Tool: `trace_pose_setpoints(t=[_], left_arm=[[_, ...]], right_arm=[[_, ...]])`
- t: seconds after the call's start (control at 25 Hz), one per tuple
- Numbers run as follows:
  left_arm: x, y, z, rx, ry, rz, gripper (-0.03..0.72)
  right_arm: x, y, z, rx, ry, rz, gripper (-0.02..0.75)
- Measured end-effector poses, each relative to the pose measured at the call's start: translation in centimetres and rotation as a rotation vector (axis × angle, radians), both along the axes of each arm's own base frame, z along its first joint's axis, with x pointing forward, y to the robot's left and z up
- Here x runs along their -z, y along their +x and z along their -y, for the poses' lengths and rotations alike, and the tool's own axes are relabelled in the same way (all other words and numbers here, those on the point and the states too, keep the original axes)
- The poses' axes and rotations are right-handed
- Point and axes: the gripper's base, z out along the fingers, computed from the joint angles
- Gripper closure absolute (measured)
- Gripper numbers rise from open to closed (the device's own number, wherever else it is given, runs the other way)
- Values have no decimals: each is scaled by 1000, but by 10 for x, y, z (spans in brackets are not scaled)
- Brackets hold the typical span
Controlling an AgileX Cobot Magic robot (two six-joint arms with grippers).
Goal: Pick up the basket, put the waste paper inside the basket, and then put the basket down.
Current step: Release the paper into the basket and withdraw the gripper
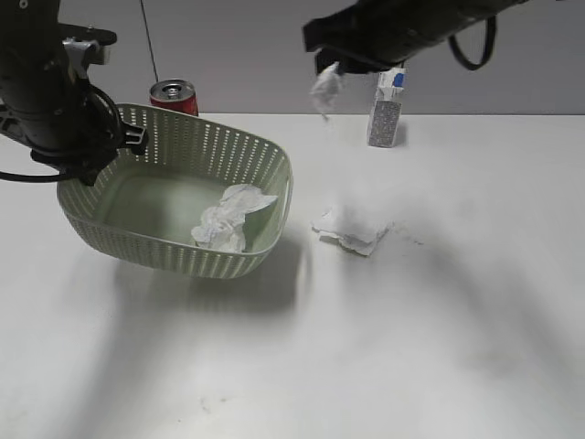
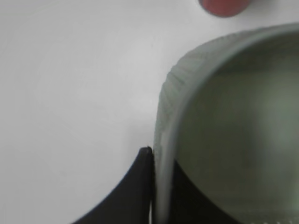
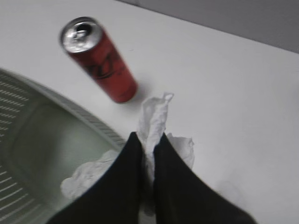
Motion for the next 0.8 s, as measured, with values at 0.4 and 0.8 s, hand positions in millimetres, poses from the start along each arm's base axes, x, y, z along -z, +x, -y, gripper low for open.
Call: trace_pose_setpoints(t=[0.4, 0.8], left_arm=[[0, 0, 0, 0, -1, 2, 688], [0, -1, 0, -2, 4, -10, 687]], right_arm=[[52, -35, -77, -228, -63, -63, 256], [14, -4, -2, -66, -156, -9, 140]])
